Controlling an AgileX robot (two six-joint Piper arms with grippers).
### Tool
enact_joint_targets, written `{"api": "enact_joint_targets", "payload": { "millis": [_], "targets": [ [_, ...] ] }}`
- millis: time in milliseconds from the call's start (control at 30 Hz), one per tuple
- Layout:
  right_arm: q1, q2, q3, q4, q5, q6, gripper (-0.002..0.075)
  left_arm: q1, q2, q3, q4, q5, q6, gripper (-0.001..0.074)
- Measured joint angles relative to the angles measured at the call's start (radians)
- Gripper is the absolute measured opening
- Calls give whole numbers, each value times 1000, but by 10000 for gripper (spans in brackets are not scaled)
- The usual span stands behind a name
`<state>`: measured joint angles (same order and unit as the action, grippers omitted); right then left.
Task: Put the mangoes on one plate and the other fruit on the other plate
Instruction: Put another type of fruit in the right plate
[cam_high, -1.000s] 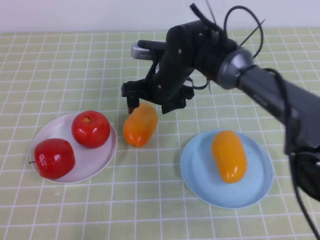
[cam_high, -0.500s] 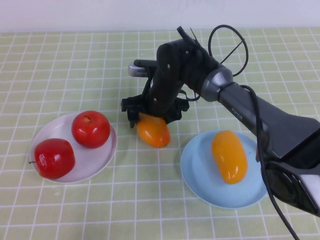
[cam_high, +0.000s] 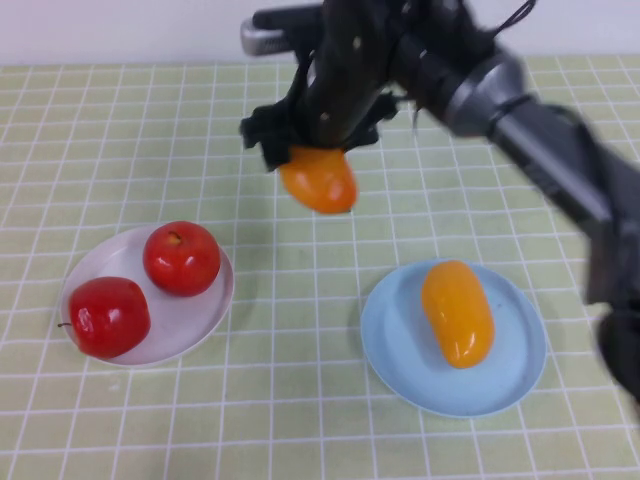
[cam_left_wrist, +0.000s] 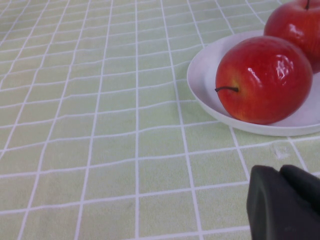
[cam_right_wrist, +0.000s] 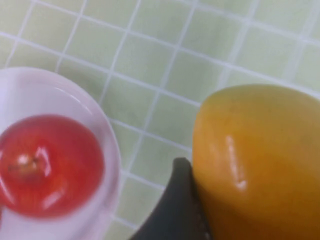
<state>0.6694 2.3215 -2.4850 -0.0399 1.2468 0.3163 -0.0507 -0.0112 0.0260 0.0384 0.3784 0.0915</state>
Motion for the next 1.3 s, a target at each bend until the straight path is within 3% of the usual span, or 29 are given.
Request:
{"api": "enact_joint_targets", "payload": {
  "millis": [300,533,767,1300],
  "targets": [
    [5,-378,602,-133,0,46,544,0,0,0,0,0,0,4],
    [-1,-468,915,-52,-124,95,544,0,0,0,0,0,0,4],
    [-1,-405,951,-5,-189,95,544,0,0,0,0,0,0,4],
    [-15,-363,953,-54,-94,95,561,0,0,0,0,0,0,4]
  ]
}}
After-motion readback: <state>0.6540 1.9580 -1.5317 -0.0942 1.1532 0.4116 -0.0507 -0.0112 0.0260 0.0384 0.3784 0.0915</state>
